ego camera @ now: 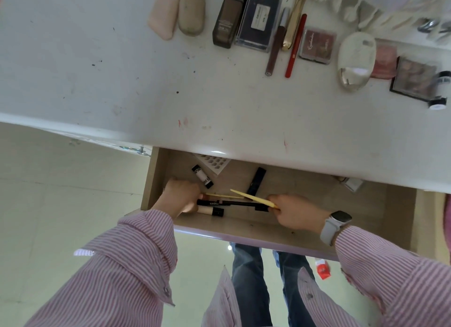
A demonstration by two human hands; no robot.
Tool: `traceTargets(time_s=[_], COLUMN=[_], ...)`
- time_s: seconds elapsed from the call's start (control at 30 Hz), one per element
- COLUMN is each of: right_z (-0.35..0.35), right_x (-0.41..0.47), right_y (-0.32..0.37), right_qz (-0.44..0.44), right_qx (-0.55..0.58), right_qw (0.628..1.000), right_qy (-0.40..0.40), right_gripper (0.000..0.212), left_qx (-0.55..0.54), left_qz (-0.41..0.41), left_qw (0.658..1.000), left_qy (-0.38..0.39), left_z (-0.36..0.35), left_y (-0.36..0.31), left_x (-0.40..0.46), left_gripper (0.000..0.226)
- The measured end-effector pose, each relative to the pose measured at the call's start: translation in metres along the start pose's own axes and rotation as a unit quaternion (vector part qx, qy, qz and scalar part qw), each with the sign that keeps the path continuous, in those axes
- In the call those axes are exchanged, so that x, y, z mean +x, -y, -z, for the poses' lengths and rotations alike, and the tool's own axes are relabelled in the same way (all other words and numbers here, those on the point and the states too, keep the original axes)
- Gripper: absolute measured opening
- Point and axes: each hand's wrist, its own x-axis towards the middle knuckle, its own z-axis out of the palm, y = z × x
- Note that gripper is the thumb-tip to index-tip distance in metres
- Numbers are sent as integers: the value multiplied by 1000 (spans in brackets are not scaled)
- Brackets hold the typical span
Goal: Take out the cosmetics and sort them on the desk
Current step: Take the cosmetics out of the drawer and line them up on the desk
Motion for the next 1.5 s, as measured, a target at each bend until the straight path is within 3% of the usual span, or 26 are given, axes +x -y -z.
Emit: traceTargets(time_s=[0.17,0.47,0.63,0.77,0.93,1.03,1.2,1.27,1.5], right_z=[-2,1,13,31,69,92,118,127,163], right_x=[-2,-11,-24,-43,-56,-56,-42,-32,40], right_y=[-2,-4,9,23,46,63,97,114,196], right_qz=[-11,-1,41,87,144,167,159,147,80], right_qx=[19,47,100,158,234,288,365,407,525], right_qw=[1000,999,994,980,944,922,895,882,824], right_qy=[0,-8,-30,-83,-185,-199,-202,-188,-197], right_gripper=[11,11,16,22,24,23,18,16,15], left_qx=[-10,-2,-43,-174,-299,-441,-605,-623,-599], left_qz=[5,-61,-83,-66,52,139,213,207,183], left_qw=[1000,990,964,907,839,740,580,570,614], left_qy=[26,-129,-251,-377,-451,-489,-502,-495,-480], left_z=[6,-11,5,29,54,67,88,96,136], left_y=[-5,7,13,12,5,5,21,35,127], left_x=[2,-24,-48,-80,-127,-149,-154,-150,-96], left_gripper=[21,35,34,22,16,11,38,39,36])
